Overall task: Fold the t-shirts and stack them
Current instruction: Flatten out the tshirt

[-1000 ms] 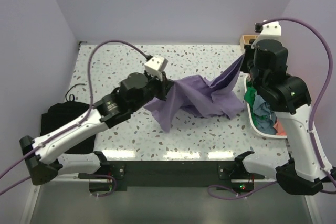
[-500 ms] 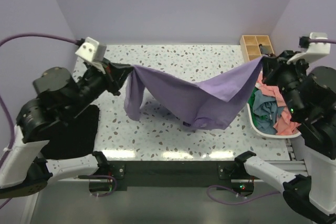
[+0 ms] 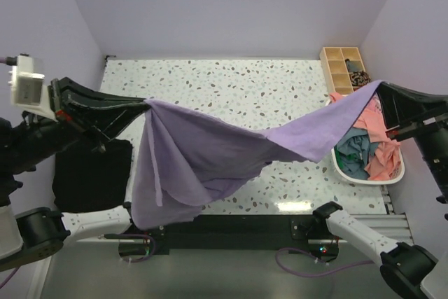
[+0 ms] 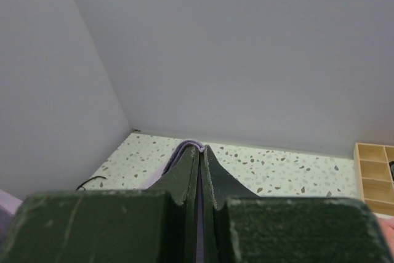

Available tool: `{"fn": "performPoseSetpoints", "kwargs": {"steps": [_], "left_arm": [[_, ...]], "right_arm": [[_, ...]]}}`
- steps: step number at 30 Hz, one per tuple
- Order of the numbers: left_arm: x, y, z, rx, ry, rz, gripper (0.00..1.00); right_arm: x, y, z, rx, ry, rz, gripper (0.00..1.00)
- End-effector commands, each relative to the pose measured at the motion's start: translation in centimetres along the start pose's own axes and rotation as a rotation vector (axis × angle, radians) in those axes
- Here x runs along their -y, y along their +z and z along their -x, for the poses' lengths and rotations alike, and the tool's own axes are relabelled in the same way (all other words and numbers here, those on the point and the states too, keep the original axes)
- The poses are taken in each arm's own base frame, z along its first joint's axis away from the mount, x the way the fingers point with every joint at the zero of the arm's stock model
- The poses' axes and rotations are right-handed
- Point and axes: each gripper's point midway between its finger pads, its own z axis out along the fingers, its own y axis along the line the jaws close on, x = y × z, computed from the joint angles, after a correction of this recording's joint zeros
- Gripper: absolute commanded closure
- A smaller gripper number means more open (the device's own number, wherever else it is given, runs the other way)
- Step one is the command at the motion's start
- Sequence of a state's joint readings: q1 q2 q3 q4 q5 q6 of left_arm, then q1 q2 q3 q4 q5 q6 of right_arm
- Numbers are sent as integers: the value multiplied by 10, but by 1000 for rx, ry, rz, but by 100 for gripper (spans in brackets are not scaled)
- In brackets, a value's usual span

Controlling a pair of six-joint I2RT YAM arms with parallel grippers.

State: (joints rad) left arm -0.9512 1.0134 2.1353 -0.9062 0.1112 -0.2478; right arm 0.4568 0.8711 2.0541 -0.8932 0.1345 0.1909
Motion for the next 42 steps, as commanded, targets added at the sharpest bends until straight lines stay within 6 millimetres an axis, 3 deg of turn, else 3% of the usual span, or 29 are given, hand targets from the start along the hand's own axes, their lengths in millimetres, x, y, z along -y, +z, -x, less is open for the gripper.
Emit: {"fn": "performPoseSetpoints", "kwargs": {"steps": [1,3,7,8,10,11,12,13,14,15,16,18,19,21,22,24,25,26,28,29,30,31,33,34,35,38,39,41,42], "left_arm": [[-32,42,-68,-190,-25,120,100],[-59,63,-106,-267,-16,228,100],[-117,87,-168,-390,29,481,100],[-147,93,-193,-437,44,577,100],[-182,96,-218,-487,46,642,100],[-217,98,-246,-531,35,697,100],[-235,99,-260,-557,36,717,100],[-252,99,-271,-584,52,737,100],[-285,101,-293,-615,53,793,100],[-300,103,-300,-629,56,816,100],[-329,108,-319,-659,59,856,100],[-359,113,-325,-667,81,913,100],[-383,114,-346,-719,96,930,100],[-412,124,-337,-701,142,982,100],[-435,125,-354,-743,184,995,100],[-460,133,-343,-741,255,1032,100],[-484,128,-361,-795,294,1065,100],[-499,127,-342,-762,334,1141,100],[-530,120,-349,-774,372,1194,100],[-539,119,-339,-742,388,1236,100],[-547,115,-336,-720,394,1262,100],[-562,111,-330,-664,395,1291,99],[-571,103,-334,-644,382,1311,70],[-578,97,-337,-642,369,1328,54],[-579,89,-337,-650,367,1363,34],[-571,67,-337,-656,355,1445,32],[-560,66,-315,-590,337,1461,32],[-547,56,-324,-569,302,1447,27],[-538,57,-323,-538,256,1422,26]], "right_arm": [[0,48,-32,-64,-2,-16,100],[7,71,-49,-87,-10,-58,100],[29,123,-120,-236,-53,-173,100],[35,134,-135,-264,-68,-201,100],[52,163,-179,-353,-115,-282,100],[56,172,-194,-384,-133,-301,100],[64,190,-223,-439,-157,-329,100],[70,196,-237,-466,-181,-353,100],[74,203,-248,-482,-198,-370,100],[81,217,-275,-520,-221,-393,100],[87,223,-284,-531,-238,-418,100],[96,239,-300,-546,-245,-444,100],[103,249,-327,-593,-256,-452,100],[113,265,-333,-579,-258,-473,100],[121,275,-358,-617,-269,-487,100],[134,293,-360,-595,-260,-524,100],[140,300,-364,-597,-256,-537,100],[152,308,-387,-628,-266,-565,100],[155,330,-382,-585,-248,-559,100],[164,338,-405,-611,-254,-570,100],[161,352,-397,-572,-240,-553,100],[164,359,-406,-574,-235,-548,95],[169,372,-427,-586,-235,-534,74],[171,374,-435,-594,-233,-532,28],[175,374,-438,-605,-236,-543,25],[177,358,-442,-645,-235,-565,23],[174,345,-439,-652,-219,-562,22],[168,331,-435,-666,-193,-540,18],[169,313,-446,-721,-182,-551,18]]}}
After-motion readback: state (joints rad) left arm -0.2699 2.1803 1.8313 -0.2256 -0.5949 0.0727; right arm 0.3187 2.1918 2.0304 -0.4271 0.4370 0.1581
